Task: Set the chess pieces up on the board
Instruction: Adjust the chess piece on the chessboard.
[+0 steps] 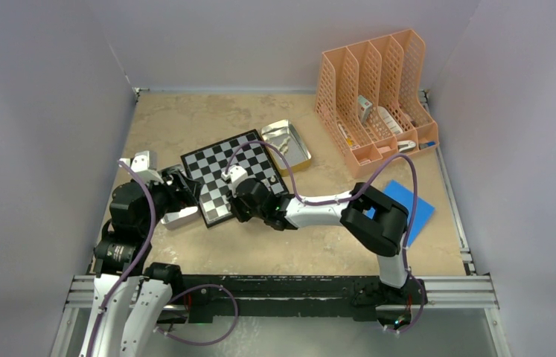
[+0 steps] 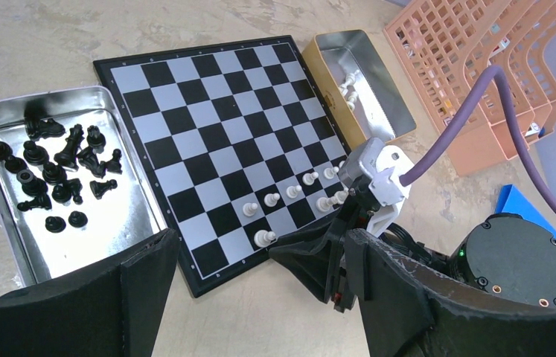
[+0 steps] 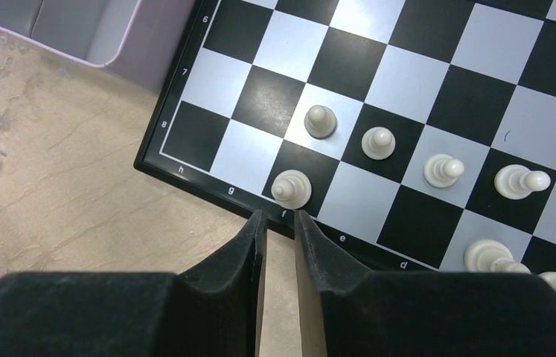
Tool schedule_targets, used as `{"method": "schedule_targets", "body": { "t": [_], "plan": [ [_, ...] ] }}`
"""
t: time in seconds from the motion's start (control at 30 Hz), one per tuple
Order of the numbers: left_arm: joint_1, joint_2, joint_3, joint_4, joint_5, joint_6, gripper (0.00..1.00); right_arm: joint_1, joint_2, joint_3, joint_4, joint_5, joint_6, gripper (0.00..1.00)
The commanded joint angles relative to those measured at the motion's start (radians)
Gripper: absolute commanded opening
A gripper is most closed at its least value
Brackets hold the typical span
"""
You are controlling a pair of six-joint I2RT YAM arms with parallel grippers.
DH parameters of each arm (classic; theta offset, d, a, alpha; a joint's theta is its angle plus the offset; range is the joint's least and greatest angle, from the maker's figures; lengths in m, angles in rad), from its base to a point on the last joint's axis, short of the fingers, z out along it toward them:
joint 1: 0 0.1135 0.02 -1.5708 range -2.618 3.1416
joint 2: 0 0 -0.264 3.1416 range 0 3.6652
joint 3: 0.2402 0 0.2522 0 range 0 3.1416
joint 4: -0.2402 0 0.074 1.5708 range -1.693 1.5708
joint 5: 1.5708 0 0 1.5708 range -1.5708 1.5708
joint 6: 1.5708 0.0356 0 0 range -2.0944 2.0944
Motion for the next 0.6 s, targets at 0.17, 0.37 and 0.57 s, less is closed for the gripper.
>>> {"method": "schedule_targets", "body": {
  "t": [0.17,0.37,0.57],
  "plan": [
    [-0.001,-0.005,0.015,0.035,0.008,-0.008,0.82,-0.002,0.029,0.052,0.036,0.035,-0.006,0.22],
    [-0.001,-0.005,0.015,0.035,0.011,-0.008,0.82,-0.002,0.049,0.067,0.032,0.048,-0.006,0.21],
    [-0.001,-0.005,0.014,0.036,0.014,-0.007,0.82,-0.002,0.048,0.064,0.036,0.051,-0.003,0.2]
  ]
}}
